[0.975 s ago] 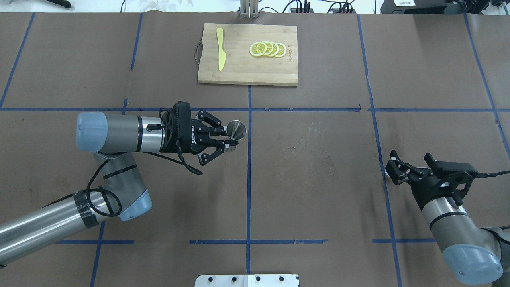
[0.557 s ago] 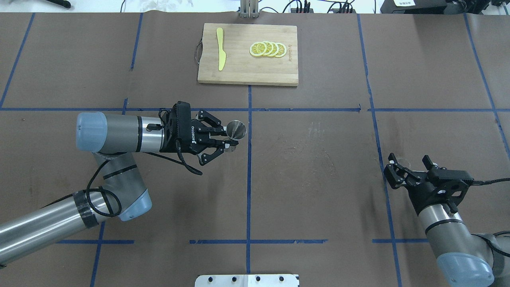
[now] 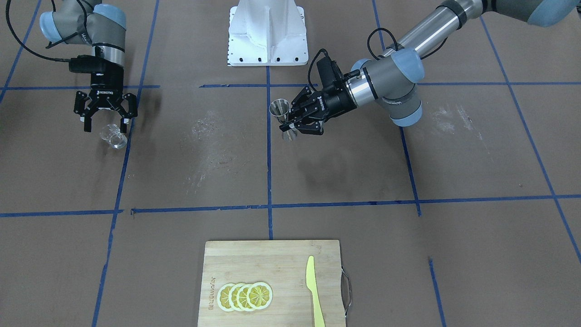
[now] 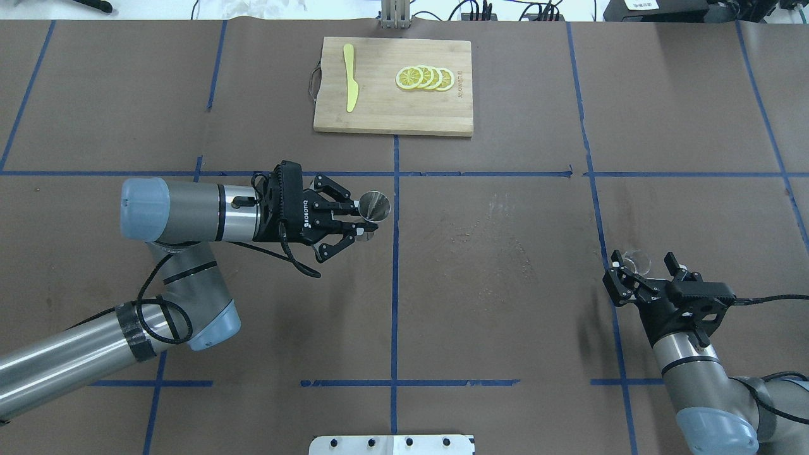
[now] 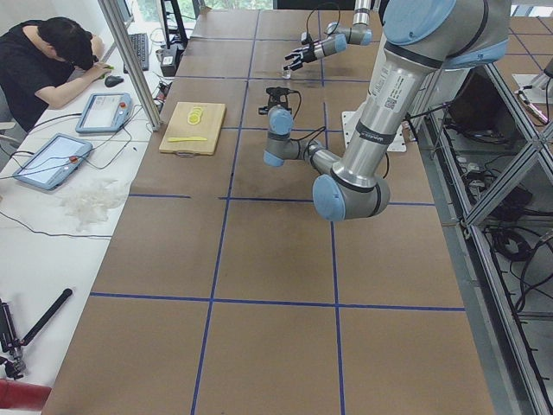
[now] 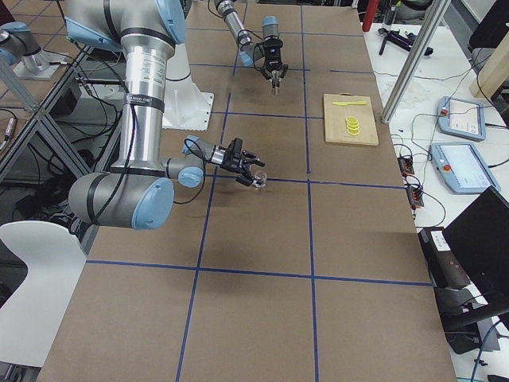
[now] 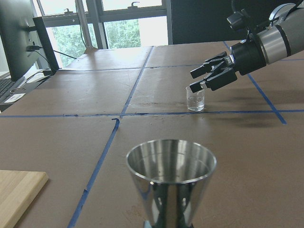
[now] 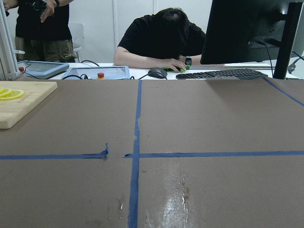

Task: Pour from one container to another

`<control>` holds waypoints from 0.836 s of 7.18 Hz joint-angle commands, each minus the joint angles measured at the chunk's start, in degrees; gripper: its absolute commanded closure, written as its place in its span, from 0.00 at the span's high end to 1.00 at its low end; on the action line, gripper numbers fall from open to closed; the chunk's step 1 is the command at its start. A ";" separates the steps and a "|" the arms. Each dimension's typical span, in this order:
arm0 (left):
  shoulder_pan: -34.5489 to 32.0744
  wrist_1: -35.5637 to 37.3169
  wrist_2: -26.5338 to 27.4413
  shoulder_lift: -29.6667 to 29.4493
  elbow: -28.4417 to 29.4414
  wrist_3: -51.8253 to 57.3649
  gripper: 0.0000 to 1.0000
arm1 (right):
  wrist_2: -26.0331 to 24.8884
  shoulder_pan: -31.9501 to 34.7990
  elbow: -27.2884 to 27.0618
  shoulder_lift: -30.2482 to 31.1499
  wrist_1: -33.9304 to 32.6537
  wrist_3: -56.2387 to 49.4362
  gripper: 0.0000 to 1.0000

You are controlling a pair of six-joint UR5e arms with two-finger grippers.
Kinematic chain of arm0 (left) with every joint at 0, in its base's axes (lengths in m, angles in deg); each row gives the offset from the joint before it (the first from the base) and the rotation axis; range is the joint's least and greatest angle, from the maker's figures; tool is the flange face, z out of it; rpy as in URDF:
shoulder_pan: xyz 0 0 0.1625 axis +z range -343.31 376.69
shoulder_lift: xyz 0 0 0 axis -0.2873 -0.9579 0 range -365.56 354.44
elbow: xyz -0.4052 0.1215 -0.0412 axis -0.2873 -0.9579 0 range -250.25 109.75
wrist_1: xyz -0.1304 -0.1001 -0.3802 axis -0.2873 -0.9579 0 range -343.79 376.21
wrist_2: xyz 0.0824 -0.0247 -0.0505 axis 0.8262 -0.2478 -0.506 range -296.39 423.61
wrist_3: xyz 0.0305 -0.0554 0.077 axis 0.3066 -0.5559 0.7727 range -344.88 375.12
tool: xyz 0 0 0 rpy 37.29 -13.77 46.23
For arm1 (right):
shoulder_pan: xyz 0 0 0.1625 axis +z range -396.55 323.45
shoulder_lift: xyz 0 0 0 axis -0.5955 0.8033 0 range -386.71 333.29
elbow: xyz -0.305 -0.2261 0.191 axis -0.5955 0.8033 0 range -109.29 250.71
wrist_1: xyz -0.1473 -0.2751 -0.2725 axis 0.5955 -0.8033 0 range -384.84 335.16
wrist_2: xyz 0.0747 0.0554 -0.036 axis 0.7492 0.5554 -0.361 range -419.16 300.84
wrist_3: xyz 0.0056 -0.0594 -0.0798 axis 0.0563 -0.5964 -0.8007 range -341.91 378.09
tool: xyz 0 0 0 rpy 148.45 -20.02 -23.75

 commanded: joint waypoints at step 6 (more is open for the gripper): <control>0.00 0.00 0.00 0.05 0.00 0.00 0.00 | -1.31 -0.27 7.70 -4.58 -0.01 0.15 0.96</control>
